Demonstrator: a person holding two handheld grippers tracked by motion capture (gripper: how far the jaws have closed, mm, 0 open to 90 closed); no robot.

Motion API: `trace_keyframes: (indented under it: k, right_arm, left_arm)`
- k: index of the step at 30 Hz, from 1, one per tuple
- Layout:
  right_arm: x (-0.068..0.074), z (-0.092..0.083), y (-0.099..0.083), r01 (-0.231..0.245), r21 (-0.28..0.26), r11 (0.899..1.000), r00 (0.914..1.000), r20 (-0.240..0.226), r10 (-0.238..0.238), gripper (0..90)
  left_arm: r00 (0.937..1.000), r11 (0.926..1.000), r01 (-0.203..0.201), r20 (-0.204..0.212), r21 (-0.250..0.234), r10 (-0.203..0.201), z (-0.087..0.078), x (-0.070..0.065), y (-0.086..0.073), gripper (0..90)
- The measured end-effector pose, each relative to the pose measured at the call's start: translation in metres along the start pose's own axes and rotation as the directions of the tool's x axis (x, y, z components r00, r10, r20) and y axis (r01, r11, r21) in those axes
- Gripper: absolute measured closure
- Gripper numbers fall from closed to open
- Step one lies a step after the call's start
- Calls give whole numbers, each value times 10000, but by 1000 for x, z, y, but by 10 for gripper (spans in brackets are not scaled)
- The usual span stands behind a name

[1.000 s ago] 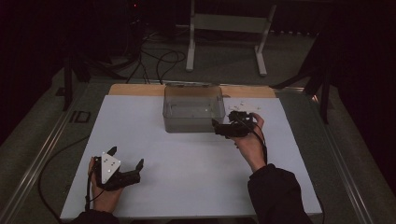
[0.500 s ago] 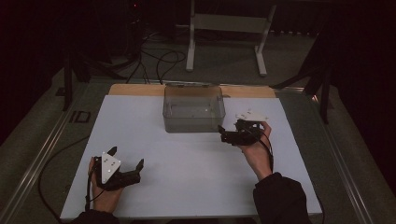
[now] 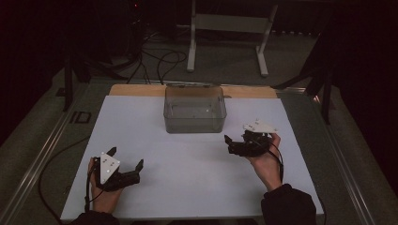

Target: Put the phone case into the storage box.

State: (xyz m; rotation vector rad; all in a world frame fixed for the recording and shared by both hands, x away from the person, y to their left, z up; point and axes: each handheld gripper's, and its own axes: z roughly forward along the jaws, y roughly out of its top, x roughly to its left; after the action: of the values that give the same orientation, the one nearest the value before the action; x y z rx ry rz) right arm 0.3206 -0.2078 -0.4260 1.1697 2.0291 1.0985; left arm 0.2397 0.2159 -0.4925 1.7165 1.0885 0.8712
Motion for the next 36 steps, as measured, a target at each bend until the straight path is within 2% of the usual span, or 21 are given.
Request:
trace_keyframes:
  k: [2, 4, 7, 10, 14, 16, 17, 20, 23, 25, 33, 34, 36]
  right_arm:
    - [-3, -2, -6, -158, 44, 9999, 9999, -11, 158, 95]
    - [-6, -6, -13, -161, -256, 9995, 9998, 146, 165, 95]
    - [-7, -7, -15, -194, -296, 9994, 9997, 156, 198, 94]
    - [-9, -13, -22, -249, -326, 9992, 9997, -45, 248, 94]
    - [-11, -16, -28, -331, -234, 9992, 9994, -86, 329, 94]
    - [-13, -19, -35, -619, -224, 9978, 9979, -201, 615, 94]
    - [-13, -19, -35, -619, -224, 9978, 9979, -201, 615, 94]
    - [-15, -24, -40, -629, -454, 9970, 9980, -142, 623, 94]
    - [-19, -30, -49, -1000, -710, 9925, 9949, -232, 986, 94]
    - [-19, -32, -52, -1044, -784, 9914, 9944, -238, 1028, 94]
    - [-21, -39, -70, -771, -1339, 9880, 9969, -278, 740, 94]
    - [-21, -41, -73, -785, -1643, 9833, 9964, -431, 723, 94]
    - [-20, -43, -75, -825, -1757, 9810, 9960, -484, 751, 94]
  left_arm:
    - [10000, 10000, 12, 5, 6, -12, 0, 1, 0, 12]
    - [10000, 10000, 19, 40, 56, -19, 0, 1, 0, 12]
    - [10000, 10000, 25, 59, 53, -25, 0, 1, 0, 12]
    - [9999, 10000, 54, 123, 19, -54, 0, 2, 0, 12]
    - [9999, 10000, 47, 159, 5, -47, -1, 3, 1, 12]
    - [9998, 10000, 55, 170, -2, -55, -1, 3, 1, 12]
    - [9998, 10000, 55, 178, 6, -55, -1, 3, 1, 12]
    - [9998, 10000, 19, 219, 16, -20, -1, 3, 2, 12]
    - [9997, 10000, 38, 258, -13, -38, -2, 3, 2, 12]
    - [9995, 10000, 58, 319, -7, -58, -1, 3, 2, 12]
    - [9989, 9999, 50, 471, -106, -45, -3, 4, 3, 11]
    - [9988, 9999, 52, 493, -96, -47, -3, 4, 3, 11]
    - [9983, 9999, 81, 587, -134, -73, -4, 4, 2, 11]
